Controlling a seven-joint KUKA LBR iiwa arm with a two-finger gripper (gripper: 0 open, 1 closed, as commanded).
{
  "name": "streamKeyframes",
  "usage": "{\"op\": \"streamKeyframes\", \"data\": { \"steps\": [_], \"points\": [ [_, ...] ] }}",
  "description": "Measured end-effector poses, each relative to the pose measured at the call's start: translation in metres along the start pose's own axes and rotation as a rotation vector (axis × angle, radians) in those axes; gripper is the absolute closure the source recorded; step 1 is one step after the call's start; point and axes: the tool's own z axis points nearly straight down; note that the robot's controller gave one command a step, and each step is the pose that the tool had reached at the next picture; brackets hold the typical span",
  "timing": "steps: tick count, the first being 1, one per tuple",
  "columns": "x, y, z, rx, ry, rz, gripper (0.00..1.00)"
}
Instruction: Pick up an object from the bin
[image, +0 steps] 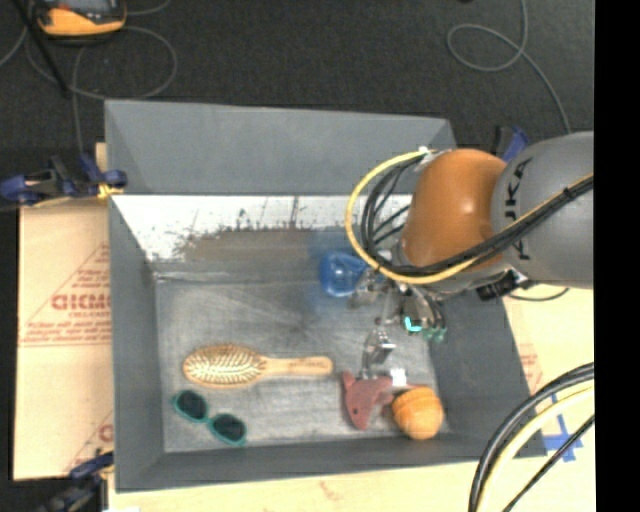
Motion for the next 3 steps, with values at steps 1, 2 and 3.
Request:
{"op": "streamKeyframes", "data": {
  "steps": [1, 2, 3],
  "points": [
    [-0.002, 0.000, -0.003, 0.001, -0.007, 0.000, 0.00],
    [0.005, 0.067, 0.046, -0.002, -0.009, 0.040, 0.00],
    [0.007, 0.090, 0.047, 0.000, -0.002, -0.061, 0.00]
  ]
}}
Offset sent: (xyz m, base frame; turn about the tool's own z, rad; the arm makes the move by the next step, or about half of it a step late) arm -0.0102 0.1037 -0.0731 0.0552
